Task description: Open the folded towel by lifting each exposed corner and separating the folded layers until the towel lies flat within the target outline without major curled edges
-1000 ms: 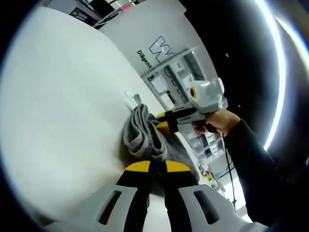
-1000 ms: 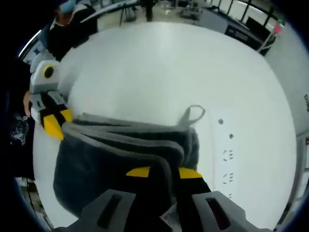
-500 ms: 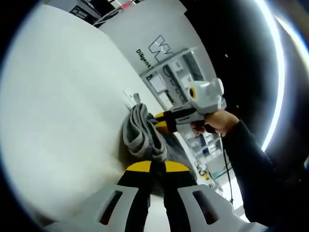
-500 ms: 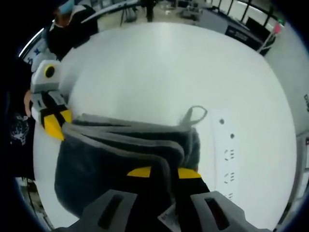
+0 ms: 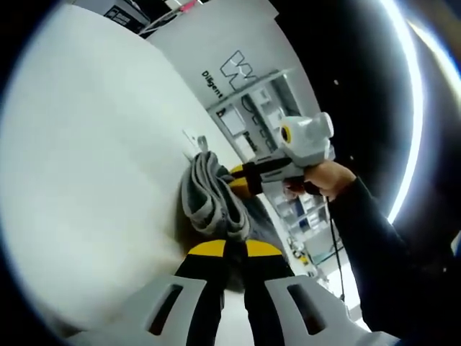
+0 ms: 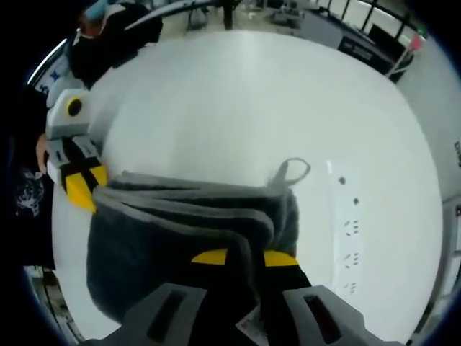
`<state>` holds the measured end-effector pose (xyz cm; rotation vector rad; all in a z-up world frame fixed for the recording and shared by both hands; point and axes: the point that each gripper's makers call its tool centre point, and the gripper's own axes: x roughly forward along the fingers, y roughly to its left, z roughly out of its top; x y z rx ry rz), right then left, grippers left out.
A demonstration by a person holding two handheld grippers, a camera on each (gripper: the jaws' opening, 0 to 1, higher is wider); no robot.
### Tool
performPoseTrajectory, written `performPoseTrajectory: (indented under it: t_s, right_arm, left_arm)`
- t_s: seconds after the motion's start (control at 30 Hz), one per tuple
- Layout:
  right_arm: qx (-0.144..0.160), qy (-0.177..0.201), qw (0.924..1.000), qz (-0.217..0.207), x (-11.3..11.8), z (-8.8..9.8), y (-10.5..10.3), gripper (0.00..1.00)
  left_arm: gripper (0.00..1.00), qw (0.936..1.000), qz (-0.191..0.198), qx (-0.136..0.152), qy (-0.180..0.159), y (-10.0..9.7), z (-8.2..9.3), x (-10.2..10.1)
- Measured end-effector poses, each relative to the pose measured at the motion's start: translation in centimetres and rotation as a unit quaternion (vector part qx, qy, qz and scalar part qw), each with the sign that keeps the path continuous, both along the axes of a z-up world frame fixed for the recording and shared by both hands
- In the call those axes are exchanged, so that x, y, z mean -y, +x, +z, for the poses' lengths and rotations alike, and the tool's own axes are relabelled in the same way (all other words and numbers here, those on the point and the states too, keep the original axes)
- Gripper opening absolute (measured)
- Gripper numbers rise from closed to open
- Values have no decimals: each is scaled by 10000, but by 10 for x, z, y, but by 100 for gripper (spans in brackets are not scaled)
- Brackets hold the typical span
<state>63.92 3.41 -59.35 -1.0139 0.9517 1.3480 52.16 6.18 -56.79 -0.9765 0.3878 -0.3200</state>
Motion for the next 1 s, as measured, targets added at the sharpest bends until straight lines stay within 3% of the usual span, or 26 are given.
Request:
performPoseTrajectory:
  t_s: [0.6, 1.0]
  right_arm:
    - [-2, -30, 10000, -71, -1, 1, -20, 10]
    - [-28, -40, 10000, -37, -1, 1, -19, 10]
  left_arm:
    - [4, 10000, -41, 1, -85, -20, 2, 3]
    - [4, 9999, -133, 73, 5, -33, 4, 5]
